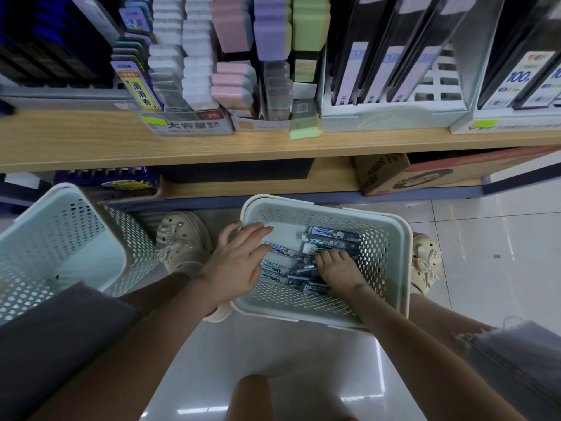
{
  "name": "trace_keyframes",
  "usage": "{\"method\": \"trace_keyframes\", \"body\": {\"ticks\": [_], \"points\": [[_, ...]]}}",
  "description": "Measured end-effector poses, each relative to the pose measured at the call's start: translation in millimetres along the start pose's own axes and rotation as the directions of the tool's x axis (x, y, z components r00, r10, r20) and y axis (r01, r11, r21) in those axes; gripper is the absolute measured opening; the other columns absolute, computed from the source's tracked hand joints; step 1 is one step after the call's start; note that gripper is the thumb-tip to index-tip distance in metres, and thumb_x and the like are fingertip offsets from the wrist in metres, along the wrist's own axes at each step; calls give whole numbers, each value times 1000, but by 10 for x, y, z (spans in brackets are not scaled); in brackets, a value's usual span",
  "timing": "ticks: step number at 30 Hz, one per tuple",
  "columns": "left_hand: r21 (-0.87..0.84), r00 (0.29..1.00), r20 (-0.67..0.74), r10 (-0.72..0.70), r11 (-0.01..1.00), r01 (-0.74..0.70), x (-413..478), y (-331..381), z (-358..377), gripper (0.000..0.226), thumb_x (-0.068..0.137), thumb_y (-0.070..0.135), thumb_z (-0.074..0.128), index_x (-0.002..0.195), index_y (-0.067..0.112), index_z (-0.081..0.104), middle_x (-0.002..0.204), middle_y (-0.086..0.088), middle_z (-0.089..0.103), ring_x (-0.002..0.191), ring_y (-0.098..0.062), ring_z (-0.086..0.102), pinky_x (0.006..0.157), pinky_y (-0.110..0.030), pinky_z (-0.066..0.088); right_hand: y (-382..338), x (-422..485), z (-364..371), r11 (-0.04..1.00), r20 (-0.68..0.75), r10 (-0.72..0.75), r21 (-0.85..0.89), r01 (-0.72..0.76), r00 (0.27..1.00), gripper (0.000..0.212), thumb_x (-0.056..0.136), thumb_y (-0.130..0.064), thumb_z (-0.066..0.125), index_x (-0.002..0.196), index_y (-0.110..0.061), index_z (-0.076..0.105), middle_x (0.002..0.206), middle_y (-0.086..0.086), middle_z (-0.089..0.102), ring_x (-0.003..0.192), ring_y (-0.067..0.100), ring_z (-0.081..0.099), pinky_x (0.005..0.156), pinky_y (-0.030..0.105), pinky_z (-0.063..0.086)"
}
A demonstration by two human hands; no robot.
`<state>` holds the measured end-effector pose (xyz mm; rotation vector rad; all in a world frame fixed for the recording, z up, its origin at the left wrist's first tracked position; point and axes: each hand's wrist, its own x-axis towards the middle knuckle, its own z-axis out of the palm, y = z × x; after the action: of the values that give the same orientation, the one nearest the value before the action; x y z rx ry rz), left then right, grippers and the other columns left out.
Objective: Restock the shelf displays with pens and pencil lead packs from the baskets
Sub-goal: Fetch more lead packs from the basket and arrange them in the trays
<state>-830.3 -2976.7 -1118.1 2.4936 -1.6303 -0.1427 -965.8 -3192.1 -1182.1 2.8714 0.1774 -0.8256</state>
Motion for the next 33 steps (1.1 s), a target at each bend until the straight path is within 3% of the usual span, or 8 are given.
{"method": "trace_keyframes", "body": {"ticks": [3,12,17,20,22,28,31,33], "points": [[24,1000,1,7,1000,-7,-7,-1,-3,36,78,24,45,104,14,69,131,-9,57,127,-23,42,106,-48,24,-4,-9,27,999,-107,13,42,-9,994,49,36,-14,87,81,-2,69,70,13,64,61,27,61,60,32,52],[153,1000,-5,1,988,0,12,120,-87,38,87,26,48,113,5,64,131,-13,58,125,-26,48,108,-42,28,-29,-194,-426,986,-262,109,153,-71,959,66,50,-12,83,109,4,56,93,17,64,84,31,63,77,40,54],[-291,976,65,-209,931,219,118,292,-348,65,88,41,55,141,7,39,146,-4,39,136,-14,27,116,-22,12,-89,-300,-989,958,-550,163,286,1,819,59,56,-4,69,111,0,46,89,13,62,79,29,62,74,37,50],[-678,901,239,-362,602,422,213,479,-604,84,84,25,72,150,21,20,149,8,29,137,-7,27,113,-20,18,-155,-422,-1342,912,-672,171,385,143,720,41,71,-3,54,111,-1,46,89,13,60,84,26,55,79,31,36],[-769,902,250,-352,495,406,258,584,-826,78,86,14,69,147,31,23,140,9,41,127,-7,42,106,-20,32,-220,-547,-1575,819,-680,197,510,263,707,34,81,-7,45,114,2,48,94,16,59,91,22,46,81,30,35],[-698,912,148,-383,612,371,196,750,-1539,4,97,18,49,101,16,50,96,4,60,92,-14,59,73,-19,46,-347,-1004,-2212,298,-472,385,877,377,793,6,98,-16,46,104,-16,45,96,5,50,86,9,47,75,20,38],[-772,930,104,-351,561,298,110,817,-1928,15,97,25,51,108,34,46,100,16,59,96,-4,58,75,-10,42,-393,-1149,-2493,55,-407,395,905,421,824,15,100,-19,43,110,-28,48,108,10,53,99,19,54,81,26,49],[-807,944,74,-322,536,246,52,822,-2145,24,95,28,56,111,41,44,105,13,62,100,-5,60,85,-21,47,-418,-1231,-2691,58,-424,410,896,441,808,18,101,-21,39,113,-29,50,109,4,49,106,15,47,86,18,42]]}}
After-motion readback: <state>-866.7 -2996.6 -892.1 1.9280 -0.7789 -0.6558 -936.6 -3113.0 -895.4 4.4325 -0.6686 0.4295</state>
